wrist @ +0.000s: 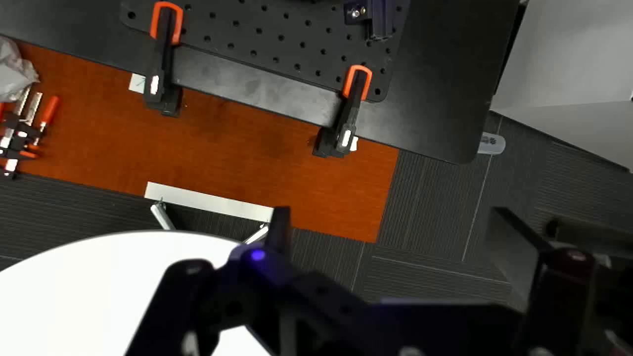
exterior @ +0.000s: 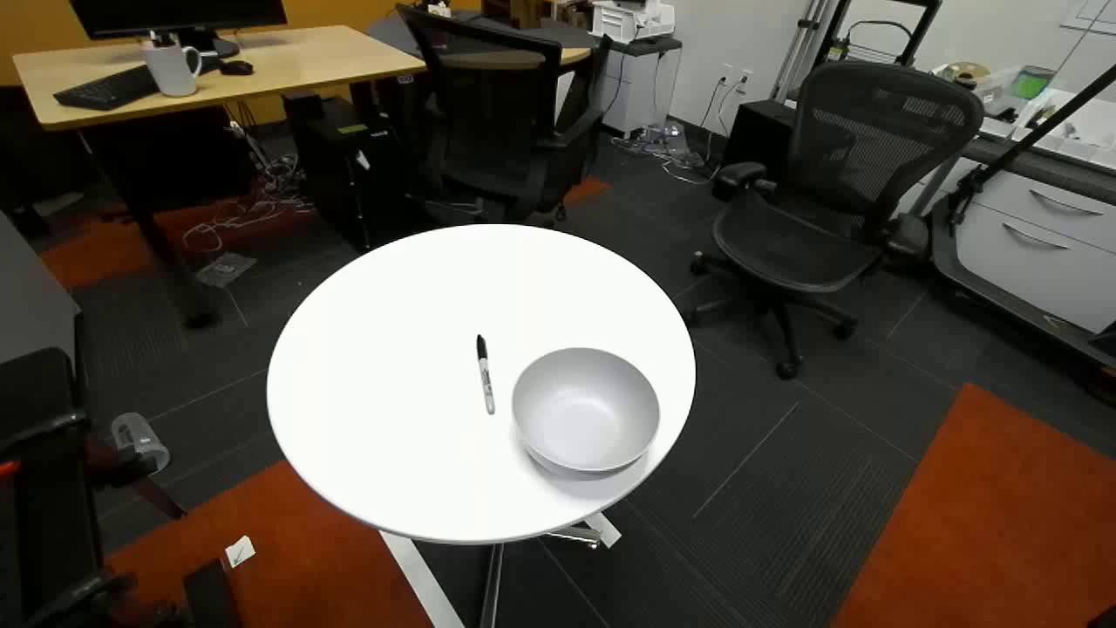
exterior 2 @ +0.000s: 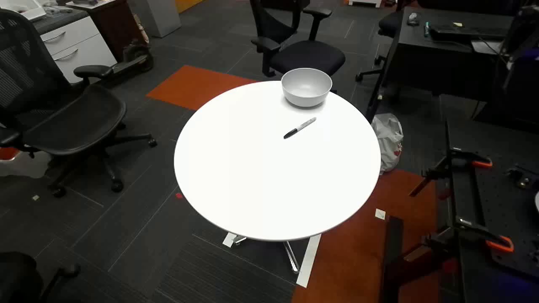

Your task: Put the marker in the bowl and then remove it from the bowl and put it back on the table

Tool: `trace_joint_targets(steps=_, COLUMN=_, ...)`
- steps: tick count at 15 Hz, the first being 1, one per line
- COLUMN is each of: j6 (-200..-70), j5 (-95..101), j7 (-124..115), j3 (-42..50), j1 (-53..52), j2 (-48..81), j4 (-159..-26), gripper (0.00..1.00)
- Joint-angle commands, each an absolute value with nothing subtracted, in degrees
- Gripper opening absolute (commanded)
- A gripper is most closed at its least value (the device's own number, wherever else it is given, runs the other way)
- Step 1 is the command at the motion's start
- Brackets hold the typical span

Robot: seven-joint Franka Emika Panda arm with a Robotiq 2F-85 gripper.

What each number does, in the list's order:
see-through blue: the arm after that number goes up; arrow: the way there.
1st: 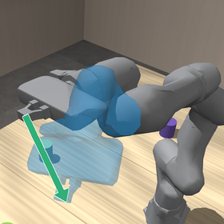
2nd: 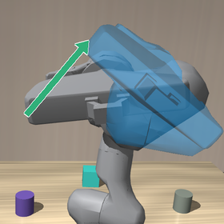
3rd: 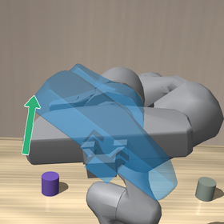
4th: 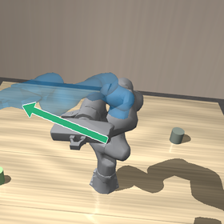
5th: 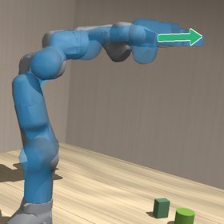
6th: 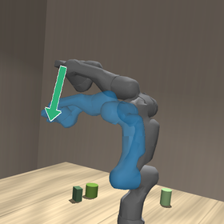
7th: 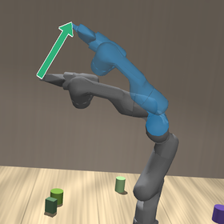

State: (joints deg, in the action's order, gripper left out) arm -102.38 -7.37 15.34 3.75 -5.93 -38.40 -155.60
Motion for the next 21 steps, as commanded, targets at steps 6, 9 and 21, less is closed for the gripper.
trace_joint_targets(steps=6, j6=-102.2, j5=-7.5, j7=15.5, j3=3.4, j1=-5.6, j2=-38.4, j4=-155.5, gripper=1.0)
trace_joint_targets(steps=9, j6=-105.9, j5=-4.4, j7=16.2, j3=3.0, j1=-5.0, j2=-35.4, j4=-153.7, gripper=1.0)
trace_joint_targets(steps=21, j6=-134.9, j5=5.5, j7=40.4, j3=8.5, j1=-5.5, j2=-13.3, j4=-145.0, gripper=1.0)
